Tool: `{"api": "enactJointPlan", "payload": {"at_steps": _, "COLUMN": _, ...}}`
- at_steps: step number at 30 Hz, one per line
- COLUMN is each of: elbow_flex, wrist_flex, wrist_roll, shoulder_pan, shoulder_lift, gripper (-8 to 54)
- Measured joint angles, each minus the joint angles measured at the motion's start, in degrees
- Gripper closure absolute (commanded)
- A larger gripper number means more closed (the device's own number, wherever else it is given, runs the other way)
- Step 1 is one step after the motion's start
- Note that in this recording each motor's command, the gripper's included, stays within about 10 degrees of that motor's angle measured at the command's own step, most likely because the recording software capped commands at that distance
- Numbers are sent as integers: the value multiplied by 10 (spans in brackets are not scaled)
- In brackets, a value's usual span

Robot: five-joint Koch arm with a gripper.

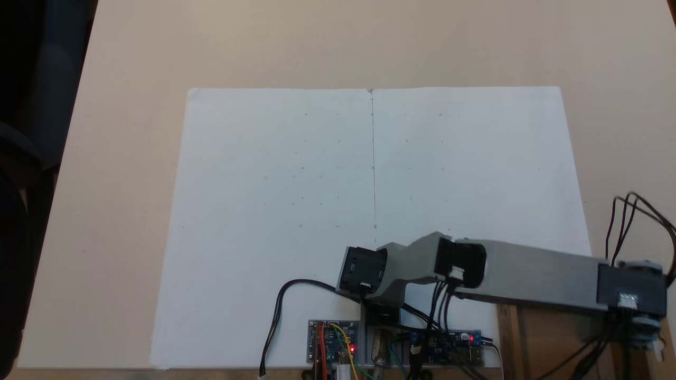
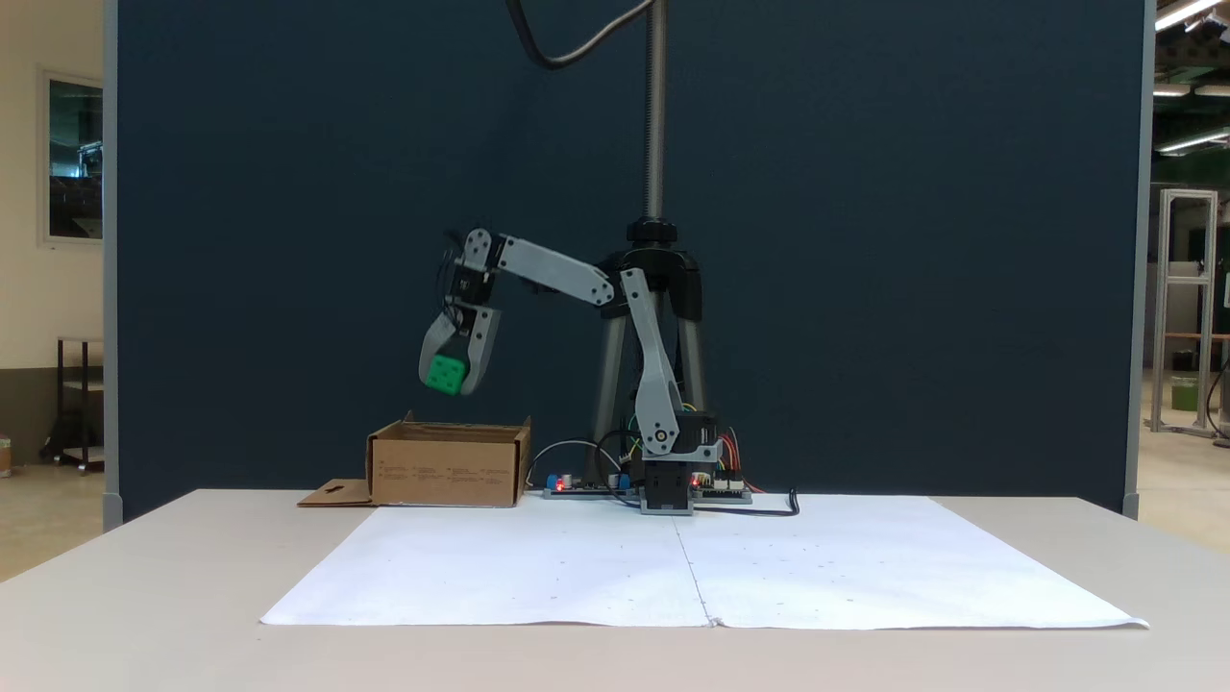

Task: Grasp a green dice and put it in the bin.

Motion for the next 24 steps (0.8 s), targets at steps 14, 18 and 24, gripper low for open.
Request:
{"api": "enactJointPlan", "payload": {"at_steps": 14, "elbow_flex": 17, "wrist_flex": -4, "wrist_roll": -48, "shoulder_pan": 17, "shoulder_lift": -77, "gripper": 235}}
{"api": "enactJointPlan", "payload": {"at_steps": 18, "elbow_flex": 49, "wrist_flex": -9, "wrist_roll": -48, "shoulder_pan": 11, "shoulder_lift": -78, "gripper": 54}}
{"api": "enactJointPlan", "payload": {"at_steps": 24, "elbow_flex": 52, "wrist_flex": -26, "wrist_roll": -48, "shoulder_pan": -7, "shoulder_lift": -77, "gripper": 31}}
